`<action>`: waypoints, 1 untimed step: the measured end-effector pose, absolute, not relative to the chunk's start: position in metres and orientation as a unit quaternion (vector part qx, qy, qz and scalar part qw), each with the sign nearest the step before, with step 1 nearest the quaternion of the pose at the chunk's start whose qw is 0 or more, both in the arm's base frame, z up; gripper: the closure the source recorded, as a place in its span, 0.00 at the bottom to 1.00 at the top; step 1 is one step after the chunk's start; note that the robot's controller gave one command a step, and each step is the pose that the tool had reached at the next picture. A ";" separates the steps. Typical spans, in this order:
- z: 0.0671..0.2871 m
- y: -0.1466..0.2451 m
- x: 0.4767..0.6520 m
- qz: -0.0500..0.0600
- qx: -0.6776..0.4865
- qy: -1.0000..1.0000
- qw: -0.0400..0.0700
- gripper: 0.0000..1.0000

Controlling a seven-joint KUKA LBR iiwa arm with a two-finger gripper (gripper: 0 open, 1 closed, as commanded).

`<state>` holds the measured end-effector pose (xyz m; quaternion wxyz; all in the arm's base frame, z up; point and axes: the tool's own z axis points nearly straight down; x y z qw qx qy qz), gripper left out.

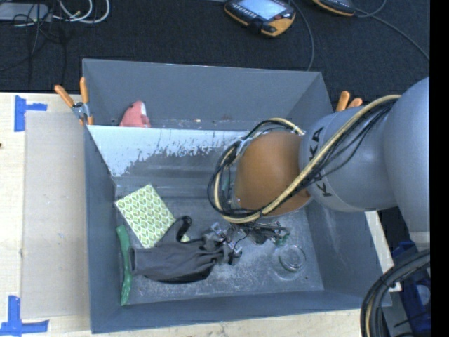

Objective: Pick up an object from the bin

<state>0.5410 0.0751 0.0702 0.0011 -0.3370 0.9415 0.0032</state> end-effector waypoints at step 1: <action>0.113 0.060 0.537 0.005 -0.335 0.942 -0.003 1.00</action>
Offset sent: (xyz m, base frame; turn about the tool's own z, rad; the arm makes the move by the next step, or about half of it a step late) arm 0.0167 -0.0674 0.1473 0.1143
